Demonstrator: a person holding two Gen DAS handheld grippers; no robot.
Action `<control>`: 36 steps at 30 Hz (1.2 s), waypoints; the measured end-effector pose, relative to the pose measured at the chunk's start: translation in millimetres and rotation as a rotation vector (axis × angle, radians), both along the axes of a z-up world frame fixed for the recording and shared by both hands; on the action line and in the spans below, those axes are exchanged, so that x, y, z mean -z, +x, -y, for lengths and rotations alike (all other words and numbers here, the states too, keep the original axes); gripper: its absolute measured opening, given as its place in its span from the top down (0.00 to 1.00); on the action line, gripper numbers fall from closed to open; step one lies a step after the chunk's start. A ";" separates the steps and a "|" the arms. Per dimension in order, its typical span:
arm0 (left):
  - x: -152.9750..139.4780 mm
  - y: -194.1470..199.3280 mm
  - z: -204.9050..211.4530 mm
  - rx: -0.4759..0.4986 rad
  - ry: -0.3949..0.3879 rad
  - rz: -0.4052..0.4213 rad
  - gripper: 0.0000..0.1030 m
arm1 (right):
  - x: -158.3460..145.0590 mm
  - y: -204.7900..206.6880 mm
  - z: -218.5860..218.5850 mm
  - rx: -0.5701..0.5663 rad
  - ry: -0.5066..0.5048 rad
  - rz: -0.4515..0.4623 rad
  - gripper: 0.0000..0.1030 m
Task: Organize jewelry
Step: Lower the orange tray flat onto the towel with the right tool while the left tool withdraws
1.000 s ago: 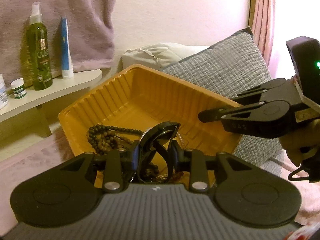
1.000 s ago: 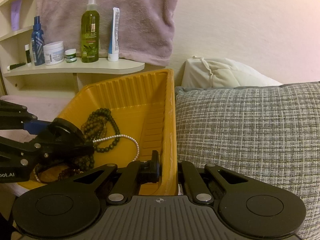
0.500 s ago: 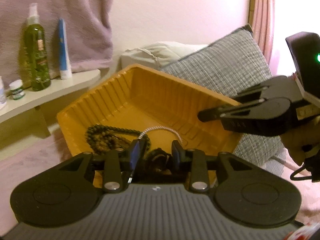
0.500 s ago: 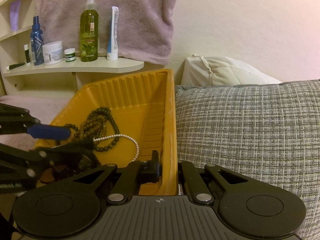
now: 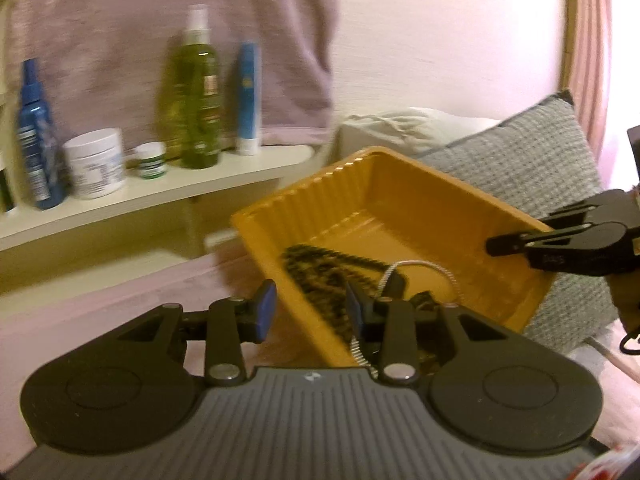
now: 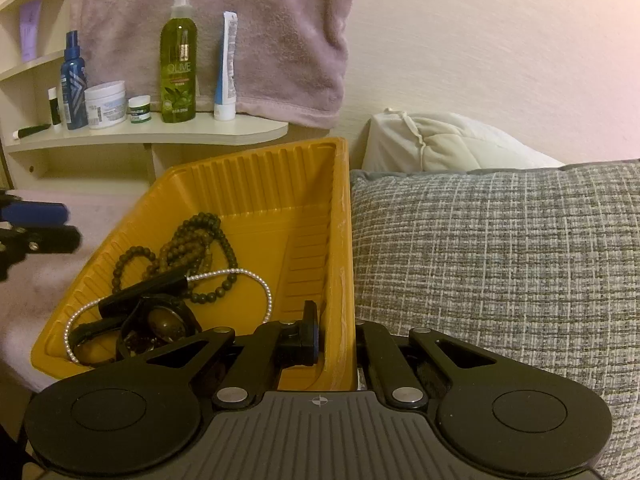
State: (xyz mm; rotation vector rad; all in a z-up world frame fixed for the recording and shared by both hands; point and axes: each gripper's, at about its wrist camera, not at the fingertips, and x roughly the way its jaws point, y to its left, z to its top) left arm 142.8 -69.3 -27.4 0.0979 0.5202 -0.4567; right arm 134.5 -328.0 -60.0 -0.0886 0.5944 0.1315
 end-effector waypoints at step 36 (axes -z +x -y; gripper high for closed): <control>-1.2 -25.0 -48.9 -0.330 0.029 -0.135 0.08 | -1.3 -32.7 48.6 0.127 0.276 0.013 0.32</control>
